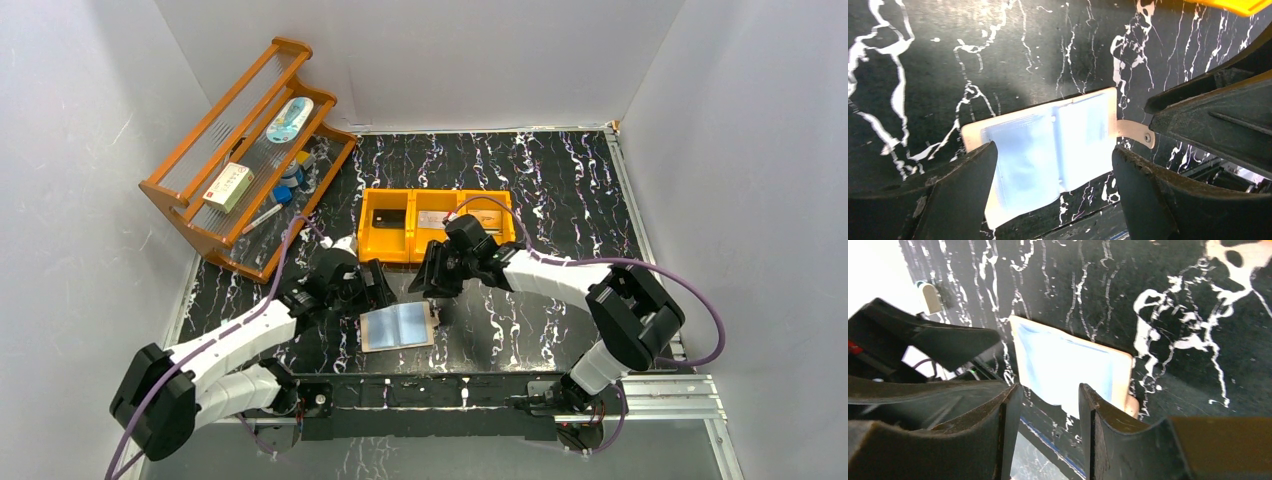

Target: Take the credit cards out of the card holder

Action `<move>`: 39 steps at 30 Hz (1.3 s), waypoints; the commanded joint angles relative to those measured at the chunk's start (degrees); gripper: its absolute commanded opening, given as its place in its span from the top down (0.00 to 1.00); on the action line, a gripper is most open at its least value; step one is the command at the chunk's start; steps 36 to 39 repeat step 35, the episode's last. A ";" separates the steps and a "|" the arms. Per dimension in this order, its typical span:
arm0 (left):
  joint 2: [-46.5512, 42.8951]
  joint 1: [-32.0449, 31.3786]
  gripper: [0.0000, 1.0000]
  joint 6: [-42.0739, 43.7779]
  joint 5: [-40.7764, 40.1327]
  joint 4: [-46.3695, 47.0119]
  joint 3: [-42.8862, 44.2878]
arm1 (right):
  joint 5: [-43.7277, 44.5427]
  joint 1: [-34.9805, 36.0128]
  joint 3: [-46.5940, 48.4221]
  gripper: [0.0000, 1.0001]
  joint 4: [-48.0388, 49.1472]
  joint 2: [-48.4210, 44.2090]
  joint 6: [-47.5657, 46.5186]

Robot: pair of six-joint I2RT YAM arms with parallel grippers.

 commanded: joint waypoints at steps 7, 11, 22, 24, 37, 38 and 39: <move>-5.77 -0.28 0.07 0.53 -11.87 -12.26 5.34 | 20.13 -0.52 6.50 0.36 -15.97 -6.75 -9.29; -5.66 -0.14 0.02 5.81 -22.06 -18.21 12.85 | 35.99 -4.25 10.99 0.23 -23.73 -11.24 -16.00; 0.82 10.40 0.02 16.18 -30.04 -23.79 30.61 | 33.64 -24.41 13.74 0.11 -17.81 -21.24 -35.03; 0.27 10.39 0.02 15.88 -33.91 -24.72 33.76 | 28.73 -24.36 11.92 0.02 -13.82 -24.61 -36.72; -3.47 10.31 0.02 15.38 -45.40 -26.03 37.39 | 25.85 -24.37 13.46 0.02 -14.01 -25.12 -36.27; -3.47 10.31 0.02 15.38 -45.40 -26.03 37.39 | 25.85 -24.37 13.46 0.02 -14.01 -25.12 -36.27; -3.47 10.31 0.02 15.38 -45.40 -26.03 37.39 | 25.85 -24.37 13.46 0.02 -14.01 -25.12 -36.27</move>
